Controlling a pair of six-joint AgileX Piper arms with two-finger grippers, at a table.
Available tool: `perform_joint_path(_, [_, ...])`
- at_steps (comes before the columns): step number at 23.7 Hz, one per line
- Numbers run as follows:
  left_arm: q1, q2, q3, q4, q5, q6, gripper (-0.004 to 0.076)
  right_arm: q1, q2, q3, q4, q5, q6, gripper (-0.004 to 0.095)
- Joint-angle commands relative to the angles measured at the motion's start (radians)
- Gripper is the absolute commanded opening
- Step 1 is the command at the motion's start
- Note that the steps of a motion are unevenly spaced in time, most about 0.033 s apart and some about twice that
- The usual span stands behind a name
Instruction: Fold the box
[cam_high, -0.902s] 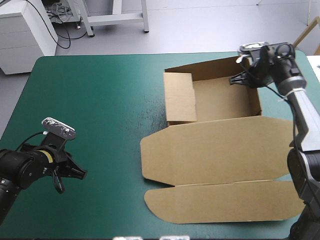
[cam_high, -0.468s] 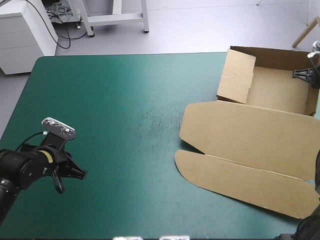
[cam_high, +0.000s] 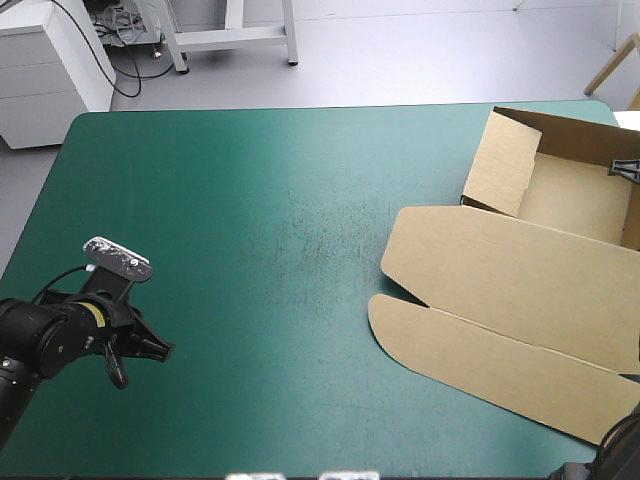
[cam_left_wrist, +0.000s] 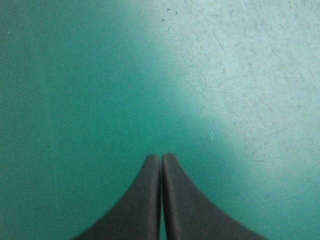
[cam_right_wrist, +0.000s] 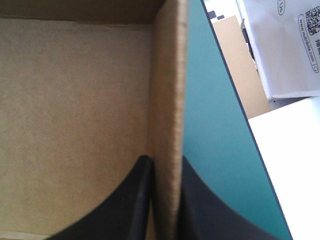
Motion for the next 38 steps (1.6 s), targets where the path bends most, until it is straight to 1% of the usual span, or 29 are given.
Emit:
perform_joint_path(1, [-0.006,-0.009,-0.027,0.002,-0.025,0.0,-0.001,-0.006,-0.058,-0.03,0.002,-0.068,-0.008,0.0343])
perform_joint_path(3, [-0.006,-0.009,-0.027,0.002,-0.025,0.0,-0.001,-0.006,-0.058,-0.035,0.002,-0.07,-0.005,0.0479])
perform_joint_path(5, [-0.006,-0.009,-0.027,0.002,-0.025,0.0,-0.001,-0.006,-0.066,-0.041,0.002,-0.07,0.011,0.0583])
perform_joint_path(7, [-0.006,-0.009,-0.027,0.002,-0.025,0.0,-0.001,-0.006,-0.085,-0.054,0.002,-0.066,0.019,0.0615])
perform_joint_path(9, [-0.006,-0.009,-0.027,0.002,-0.025,0.0,-0.001,-0.006,-0.105,-0.07,0.002,-0.055,0.019,0.0601])
perform_joint_path(10, [-0.006,-0.009,-0.027,0.002,-0.025,0.0,-0.001,-0.006,-0.135,-0.094,0.009,-0.036,0.019,0.0576])
perform_joint_path(12, [-0.006,-0.005,-0.027,0.002,-0.025,0.0,-0.001,-0.006,-0.183,-0.13,0.07,-0.002,0.012,0.0494])
perform_joint_path(13, [-0.006,-0.003,-0.027,0.002,-0.025,0.0,-0.001,-0.004,-0.22,-0.142,0.13,0.019,-0.003,0.0425])
perform_joint_path(14, [-0.006,-0.003,-0.027,0.002,-0.027,0.0,-0.001,-0.003,-0.239,-0.142,0.165,0.022,-0.012,0.0379])
perform_joint_path(15, [-0.006,-0.003,-0.027,0.002,-0.038,0.0,-0.001,-0.003,-0.27,-0.142,0.231,0.043,-0.036,0.0265])
perform_joint_path(16, [-0.006,-0.003,-0.027,0.002,-0.045,0.0,-0.001,-0.002,-0.285,-0.142,0.264,0.062,-0.06,0.0179])
perform_joint_path(17, [-0.006,-0.003,-0.027,0.002,-0.06,0.0,-0.001,0.004,-0.312,-0.142,0.31,0.1,-0.093,0.0003])
perform_joint_path(18, [-0.006,-0.003,-0.027,0.002,-0.071,0.0,-0.001,0.012,-0.328,-0.14,0.318,0.115,-0.101,-0.0009])
perform_joint_path(20, [-0.006,-0.003,-0.027,0.002,-0.107,0.002,-0.001,0.062,-0.381,-0.136,0.318,0.136,-0.103,-0.0002])
perform_joint_path(23, [-0.006,-0.003,-0.027,0.002,-0.123,0.006,-0.001,0.157,-0.46,-0.091,0.314,0.132,-0.126,-0.0002])
perform_joint_path(25, [-0.006,-0.003,-0.027,0.002,-0.125,0.01,-0.001,0.235,-0.523,-0.013,0.3,0.107,-0.143,-0.0002])
perform_joint_path(27, [-0.006,-0.003,-0.027,0.002,-0.121,0.023,-0.001,0.287,-0.587,0.087,0.288,0.055,-0.147,-0.0002])
perform_joint_path(31, [-0.006,-0.005,-0.027,0.001,-0.121,0.036,-0.001,0.348,-0.694,0.289,0.287,-0.045,-0.171,-0.0002])
perform_joint_path(36, [-0.006,-0.007,-0.005,-0.017,-0.128,0.04,-0.001,0.39,-0.838,0.556,0.3,-0.154,-0.196,-0.0002])
perform_joint_path(38, [-0.006,-0.018,0.035,-0.04,-0.154,0.059,-0.001,0.396,-0.91,0.674,0.305,-0.202,-0.202,-0.0002])
